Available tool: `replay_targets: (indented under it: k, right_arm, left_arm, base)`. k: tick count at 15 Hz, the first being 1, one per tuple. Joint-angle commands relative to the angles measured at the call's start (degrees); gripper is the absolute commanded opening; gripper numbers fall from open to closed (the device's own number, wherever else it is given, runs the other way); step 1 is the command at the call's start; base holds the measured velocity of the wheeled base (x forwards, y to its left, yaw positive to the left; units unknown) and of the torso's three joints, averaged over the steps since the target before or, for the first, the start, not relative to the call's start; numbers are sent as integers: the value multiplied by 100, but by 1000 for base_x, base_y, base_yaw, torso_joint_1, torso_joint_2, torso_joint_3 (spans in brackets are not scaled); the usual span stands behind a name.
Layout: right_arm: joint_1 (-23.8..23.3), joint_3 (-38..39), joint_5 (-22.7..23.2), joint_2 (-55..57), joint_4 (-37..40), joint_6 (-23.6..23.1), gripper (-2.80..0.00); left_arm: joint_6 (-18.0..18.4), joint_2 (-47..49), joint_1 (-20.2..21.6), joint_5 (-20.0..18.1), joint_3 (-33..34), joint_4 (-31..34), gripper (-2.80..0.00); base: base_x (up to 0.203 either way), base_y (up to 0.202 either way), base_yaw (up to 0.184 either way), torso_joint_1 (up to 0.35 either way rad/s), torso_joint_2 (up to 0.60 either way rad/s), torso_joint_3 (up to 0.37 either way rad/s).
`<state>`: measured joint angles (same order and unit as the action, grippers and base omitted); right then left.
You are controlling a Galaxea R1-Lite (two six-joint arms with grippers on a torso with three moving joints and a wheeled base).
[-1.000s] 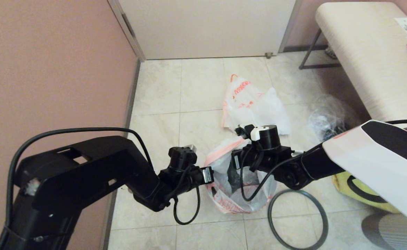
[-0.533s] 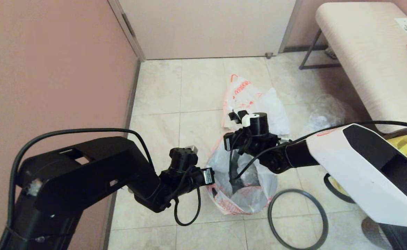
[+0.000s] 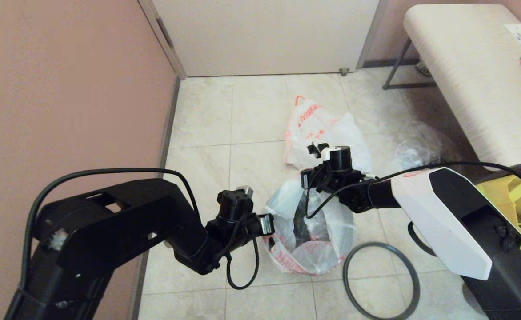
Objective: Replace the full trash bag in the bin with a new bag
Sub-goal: Put the new garbage bag on the trash can
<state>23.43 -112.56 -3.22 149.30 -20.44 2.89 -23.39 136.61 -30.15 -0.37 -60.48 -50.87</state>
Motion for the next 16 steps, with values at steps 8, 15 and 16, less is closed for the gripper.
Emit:
replay_targets:
  k: [8, 15, 16]
  right_arm:
    - [-10, 1299, 235, -2011, 1716, 604, -280]
    - [76, 2725, 123, -2904, 1047, 893, -280]
    - [68, 2780, 57, -3001, 1035, 895, -280]
  left_arm:
    - [92, 191, 296, 313, 1, -394, -280]
    - [94, -249, 287, 613, 354, -1014, -280]
    - [156, -260, 234, 704, 305, -884, -280]
  base:
    - [0, 0, 0, 0, 0, 0]
    - [0, 0, 0, 0, 0, 0]
    - [0, 0, 0, 0, 0, 0]
